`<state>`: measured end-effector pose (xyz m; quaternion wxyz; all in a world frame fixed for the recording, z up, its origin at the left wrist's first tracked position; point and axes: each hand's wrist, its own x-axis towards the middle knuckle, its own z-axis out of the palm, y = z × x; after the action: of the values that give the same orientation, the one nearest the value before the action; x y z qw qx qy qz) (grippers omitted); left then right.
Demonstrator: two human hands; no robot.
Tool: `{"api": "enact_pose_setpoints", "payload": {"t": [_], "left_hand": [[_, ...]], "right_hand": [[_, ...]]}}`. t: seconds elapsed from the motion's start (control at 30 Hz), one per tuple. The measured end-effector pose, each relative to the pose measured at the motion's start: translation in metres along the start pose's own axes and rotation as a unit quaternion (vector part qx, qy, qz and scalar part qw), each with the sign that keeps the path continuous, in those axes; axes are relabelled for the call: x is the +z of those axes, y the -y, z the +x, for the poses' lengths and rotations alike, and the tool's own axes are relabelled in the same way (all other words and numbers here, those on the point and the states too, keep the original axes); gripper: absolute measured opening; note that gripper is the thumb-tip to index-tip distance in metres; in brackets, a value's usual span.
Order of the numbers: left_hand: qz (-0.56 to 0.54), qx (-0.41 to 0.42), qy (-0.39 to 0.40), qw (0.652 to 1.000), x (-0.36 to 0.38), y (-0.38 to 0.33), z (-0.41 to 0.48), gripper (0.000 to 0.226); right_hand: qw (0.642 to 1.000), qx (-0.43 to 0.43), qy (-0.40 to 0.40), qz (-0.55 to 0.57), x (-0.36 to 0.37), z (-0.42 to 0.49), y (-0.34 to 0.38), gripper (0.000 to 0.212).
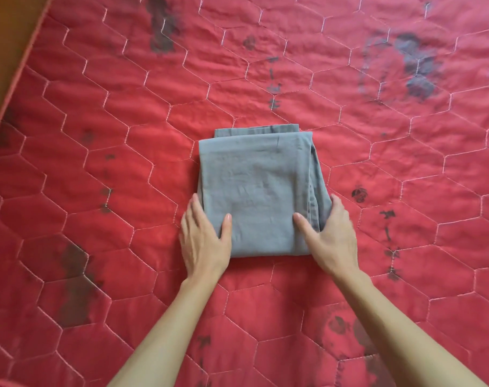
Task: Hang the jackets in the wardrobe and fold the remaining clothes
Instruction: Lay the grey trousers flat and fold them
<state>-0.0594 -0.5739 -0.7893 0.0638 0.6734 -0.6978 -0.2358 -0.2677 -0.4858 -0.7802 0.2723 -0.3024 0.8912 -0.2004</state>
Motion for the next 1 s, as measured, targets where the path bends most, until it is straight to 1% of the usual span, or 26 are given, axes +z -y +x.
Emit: {"api": "enact_pose_setpoints", "payload": {"t": [0.07,0.1,0.13,0.2,0.23,0.27,0.37,0.4,0.47,0.57,0.63,0.7,0.77,0.83,0.93,1.0], "left_hand": [[-0.073,-0.08,-0.019,0.994,-0.008,-0.01,-0.007,0.076],[-0.091,-0.113,-0.018,0.989,-0.013,-0.014,-0.007,0.075],[-0.102,-0.142,-0.001,0.985,-0.017,-0.014,-0.004,0.074],[-0.127,-0.201,0.065,0.969,-0.023,-0.008,0.003,0.076],[-0.153,-0.234,0.105,0.954,-0.026,-0.004,0.005,0.077],[-0.19,-0.266,0.144,0.934,-0.031,-0.001,0.005,0.075],[-0.291,-0.337,0.264,0.856,-0.054,0.006,-0.014,0.066],[-0.306,-0.343,0.28,0.843,-0.061,0.008,-0.023,0.066],[-0.338,-0.339,0.272,0.835,-0.076,0.009,-0.037,0.061],[-0.388,-0.329,0.257,0.822,-0.104,0.0,-0.054,0.049],[-0.405,-0.315,0.254,0.82,-0.126,-0.01,-0.062,0.045],[-0.419,-0.294,0.246,0.823,-0.155,-0.02,-0.069,0.042],[-0.433,-0.271,0.236,0.827,-0.191,-0.033,-0.075,0.044],[-0.448,-0.25,0.229,0.827,-0.232,-0.046,-0.081,0.049],[-0.479,-0.203,0.229,0.823,-0.3,-0.067,-0.092,0.038],[-0.491,-0.163,0.237,0.823,-0.346,-0.079,-0.101,0.036]], "right_hand": [[0.99,0.1,0.055,0.086,-0.006,0.003,-0.003,0.077],[0.981,0.126,0.079,0.121,-0.008,0.004,-0.004,0.072],[0.971,0.145,0.101,0.164,-0.012,0.006,-0.006,0.064],[0.937,0.177,0.15,0.259,-0.02,0.002,-0.005,0.038],[0.923,0.188,0.17,0.29,-0.024,-0.002,-0.006,0.028],[0.917,0.193,0.177,0.301,-0.027,-0.009,-0.007,0.022],[0.907,0.217,0.164,0.322,-0.035,-0.037,-0.012,0.022],[0.899,0.233,0.161,0.333,-0.039,-0.047,-0.01,0.024],[0.884,0.258,0.165,0.352,-0.049,-0.066,-0.004,0.03],[0.871,0.254,0.161,0.388,-0.07,-0.088,0.014,0.049],[0.865,0.249,0.152,0.409,-0.086,-0.1,0.026,0.055],[0.862,0.236,0.146,0.424,-0.107,-0.113,0.043,0.046],[0.86,0.221,0.141,0.438,-0.131,-0.125,0.062,0.034],[0.856,0.198,0.138,0.456,-0.158,-0.139,0.085,0.033],[0.85,0.151,0.137,0.486,-0.205,-0.165,0.124,0.03],[0.843,0.114,0.148,0.504,-0.24,-0.183,0.15,0.029]]}}
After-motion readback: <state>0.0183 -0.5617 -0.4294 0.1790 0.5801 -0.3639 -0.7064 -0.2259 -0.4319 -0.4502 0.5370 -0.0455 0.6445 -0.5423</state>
